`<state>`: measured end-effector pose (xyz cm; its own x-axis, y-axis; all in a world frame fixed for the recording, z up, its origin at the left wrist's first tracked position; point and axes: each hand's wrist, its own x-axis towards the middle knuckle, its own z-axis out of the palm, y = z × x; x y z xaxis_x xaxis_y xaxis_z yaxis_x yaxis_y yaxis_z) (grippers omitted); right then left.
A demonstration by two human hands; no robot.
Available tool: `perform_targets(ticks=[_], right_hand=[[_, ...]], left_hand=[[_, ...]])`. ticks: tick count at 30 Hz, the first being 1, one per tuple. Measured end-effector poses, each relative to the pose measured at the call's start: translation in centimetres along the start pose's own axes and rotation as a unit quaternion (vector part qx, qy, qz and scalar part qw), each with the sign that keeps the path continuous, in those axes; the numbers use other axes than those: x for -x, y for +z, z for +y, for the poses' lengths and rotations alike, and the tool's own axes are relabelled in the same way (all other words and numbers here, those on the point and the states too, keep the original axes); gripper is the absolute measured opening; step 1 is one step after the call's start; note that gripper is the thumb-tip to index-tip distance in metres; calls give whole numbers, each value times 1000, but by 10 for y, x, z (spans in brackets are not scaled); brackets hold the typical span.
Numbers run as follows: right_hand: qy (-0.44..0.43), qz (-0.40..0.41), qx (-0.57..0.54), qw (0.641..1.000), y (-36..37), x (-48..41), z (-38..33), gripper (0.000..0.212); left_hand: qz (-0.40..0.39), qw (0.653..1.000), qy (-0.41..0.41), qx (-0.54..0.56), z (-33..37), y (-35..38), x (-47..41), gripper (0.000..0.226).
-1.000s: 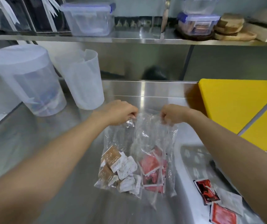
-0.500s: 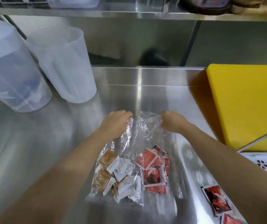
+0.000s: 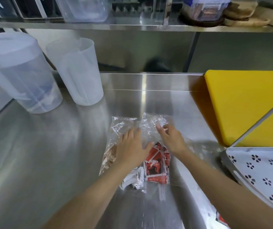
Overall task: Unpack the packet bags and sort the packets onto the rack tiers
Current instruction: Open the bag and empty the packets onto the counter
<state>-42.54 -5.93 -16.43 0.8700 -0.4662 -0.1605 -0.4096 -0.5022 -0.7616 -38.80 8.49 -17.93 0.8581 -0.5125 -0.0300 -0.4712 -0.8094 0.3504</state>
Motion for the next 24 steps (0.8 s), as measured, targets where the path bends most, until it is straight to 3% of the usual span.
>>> perform_targets(ticks=[2, 5, 11, 16, 20, 24], right_hand=[[35, -33, -21, 999, 5, 14, 5, 43], [39, -71, 14, 997, 12, 23, 13, 14], [-7, -81, 55, 995, 15, 37, 9, 14], [-33, -78, 33, 996, 11, 46, -7, 18], [-53, -73, -24, 996, 2, 54, -31, 29], [-72, -56, -120, 989, -5, 59, -65, 24]], left_hand=[[-20, 999, 1, -32, 5, 11, 14, 71], [-10, 998, 1, -69, 9, 21, 28, 55], [67, 997, -2, -39, 15, 17, 38, 28], [75, 984, -110, 118, 0, 6, 36, 29], [105, 932, -169, 304, -6, -19, 32, 24], [152, 886, -184, 397, -21, -58, 21, 24]])
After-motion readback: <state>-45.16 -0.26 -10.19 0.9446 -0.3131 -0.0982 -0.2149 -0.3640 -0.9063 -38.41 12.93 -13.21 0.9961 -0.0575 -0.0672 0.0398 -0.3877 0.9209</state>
